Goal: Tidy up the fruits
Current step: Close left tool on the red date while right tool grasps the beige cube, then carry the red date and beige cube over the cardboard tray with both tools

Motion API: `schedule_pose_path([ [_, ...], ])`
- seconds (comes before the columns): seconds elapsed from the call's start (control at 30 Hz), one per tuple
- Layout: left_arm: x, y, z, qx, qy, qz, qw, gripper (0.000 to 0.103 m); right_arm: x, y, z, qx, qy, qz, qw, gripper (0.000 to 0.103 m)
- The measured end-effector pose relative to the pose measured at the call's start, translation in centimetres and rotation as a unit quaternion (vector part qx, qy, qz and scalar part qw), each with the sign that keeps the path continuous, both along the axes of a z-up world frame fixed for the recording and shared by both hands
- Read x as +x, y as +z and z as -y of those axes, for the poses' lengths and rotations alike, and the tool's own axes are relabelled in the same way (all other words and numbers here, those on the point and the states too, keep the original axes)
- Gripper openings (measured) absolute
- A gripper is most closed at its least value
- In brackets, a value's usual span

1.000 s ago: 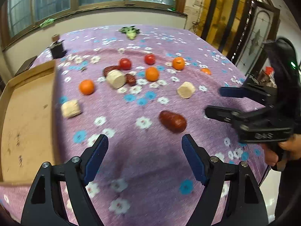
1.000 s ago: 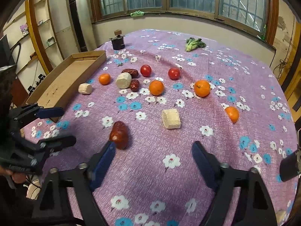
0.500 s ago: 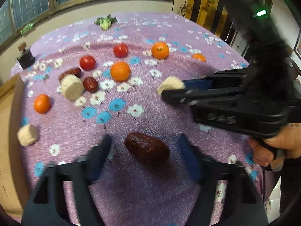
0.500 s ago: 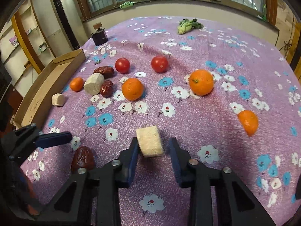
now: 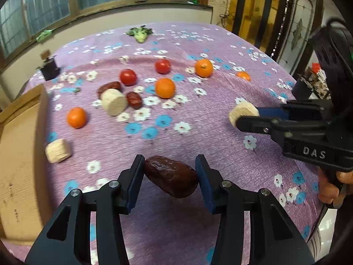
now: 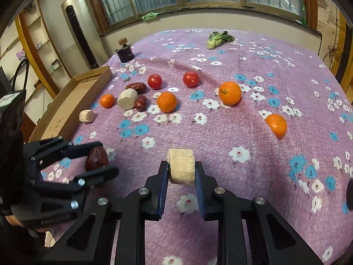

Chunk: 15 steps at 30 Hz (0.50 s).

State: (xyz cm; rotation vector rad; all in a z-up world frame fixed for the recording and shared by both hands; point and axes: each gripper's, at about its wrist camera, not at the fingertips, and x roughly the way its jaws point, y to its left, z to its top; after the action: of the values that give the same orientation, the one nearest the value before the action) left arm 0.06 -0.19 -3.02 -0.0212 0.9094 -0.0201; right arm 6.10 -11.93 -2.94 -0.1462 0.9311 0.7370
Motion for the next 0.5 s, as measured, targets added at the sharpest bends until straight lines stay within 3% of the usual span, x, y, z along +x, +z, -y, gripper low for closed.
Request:
schedule_pose_path([
  [0.5,-3.5,1.6,-4.9,0.014,0.063,0.024,0.9976,0.046,-3.4,1.6,-3.7,0.004,0.042,0.012,0.999,0.023],
])
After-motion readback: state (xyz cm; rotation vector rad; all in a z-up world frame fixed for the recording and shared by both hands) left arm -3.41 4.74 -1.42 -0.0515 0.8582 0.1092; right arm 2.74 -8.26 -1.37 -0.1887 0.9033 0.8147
